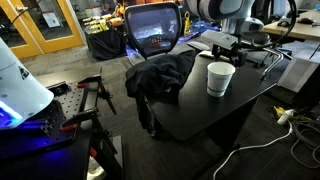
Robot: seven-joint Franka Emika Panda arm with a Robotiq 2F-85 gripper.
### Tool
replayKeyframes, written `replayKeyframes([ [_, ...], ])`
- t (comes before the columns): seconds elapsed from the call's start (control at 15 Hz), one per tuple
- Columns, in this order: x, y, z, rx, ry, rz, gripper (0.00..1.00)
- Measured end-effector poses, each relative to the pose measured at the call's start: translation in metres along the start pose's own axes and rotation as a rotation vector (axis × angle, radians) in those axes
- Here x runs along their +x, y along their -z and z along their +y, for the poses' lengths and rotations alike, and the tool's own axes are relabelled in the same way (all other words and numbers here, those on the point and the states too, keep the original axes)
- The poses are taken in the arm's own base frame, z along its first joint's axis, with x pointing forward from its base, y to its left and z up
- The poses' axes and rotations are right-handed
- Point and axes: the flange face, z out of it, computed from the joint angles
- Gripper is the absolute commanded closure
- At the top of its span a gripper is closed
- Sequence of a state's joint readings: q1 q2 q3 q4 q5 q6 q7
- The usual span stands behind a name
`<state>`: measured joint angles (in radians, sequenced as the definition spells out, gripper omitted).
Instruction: Put the blue pen inside the white cup
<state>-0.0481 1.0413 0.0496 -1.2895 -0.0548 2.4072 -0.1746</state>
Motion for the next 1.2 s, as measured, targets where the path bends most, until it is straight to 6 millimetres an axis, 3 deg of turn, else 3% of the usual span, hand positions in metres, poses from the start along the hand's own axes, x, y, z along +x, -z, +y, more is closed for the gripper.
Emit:
replayKeyframes([
  [0.33, 0.003, -0.014, 0.002, 0.000, 0.006, 0.003, 0.03],
  [0.4, 0.003, -0.016, 0.003, 0.000, 0.012, 0.003, 0.26],
  [0.53, 0.004, -0.021, 0.005, 0.000, 0.011, 0.004, 0.32],
  [1.0, 0.011, -0.016, 0.009, -0.004, 0.006, 0.024, 0.86],
  [1.13, 0.012, -0.015, 0.009, -0.004, 0.006, 0.027, 0.99],
  [1.2, 0.012, -0.015, 0.009, -0.003, 0.006, 0.028, 1.00],
])
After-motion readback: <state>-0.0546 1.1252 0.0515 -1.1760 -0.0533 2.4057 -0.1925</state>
